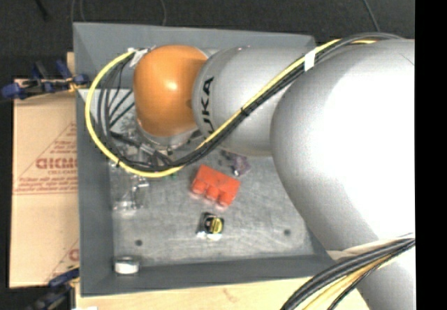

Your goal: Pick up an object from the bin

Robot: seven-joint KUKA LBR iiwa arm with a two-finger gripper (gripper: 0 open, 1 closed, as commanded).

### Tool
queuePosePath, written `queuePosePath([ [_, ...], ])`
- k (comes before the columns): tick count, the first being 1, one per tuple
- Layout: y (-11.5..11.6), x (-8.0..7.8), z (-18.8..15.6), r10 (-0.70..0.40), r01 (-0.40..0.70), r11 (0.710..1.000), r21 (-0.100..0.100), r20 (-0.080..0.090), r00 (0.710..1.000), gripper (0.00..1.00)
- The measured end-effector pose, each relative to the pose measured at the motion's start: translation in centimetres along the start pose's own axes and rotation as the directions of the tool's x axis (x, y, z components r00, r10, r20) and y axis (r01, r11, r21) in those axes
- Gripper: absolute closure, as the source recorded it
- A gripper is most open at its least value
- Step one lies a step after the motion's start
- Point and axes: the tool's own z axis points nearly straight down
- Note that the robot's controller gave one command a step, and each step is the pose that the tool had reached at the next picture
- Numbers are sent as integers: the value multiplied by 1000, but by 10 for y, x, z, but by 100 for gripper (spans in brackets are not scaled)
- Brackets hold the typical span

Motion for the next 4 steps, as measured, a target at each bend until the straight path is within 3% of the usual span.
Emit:
queuePosePath([
  [1,-20,-18,8,-27,27,1000,-3,21,999,0],
  [2,-39,-2,21,5,-5,1000,7,-12,1000,0],
  [3,-145,19,8,-200,200,980,4,-17,980,0],
  [4,-217,13,47,-427,427,904,-2,-11,904,0],
])
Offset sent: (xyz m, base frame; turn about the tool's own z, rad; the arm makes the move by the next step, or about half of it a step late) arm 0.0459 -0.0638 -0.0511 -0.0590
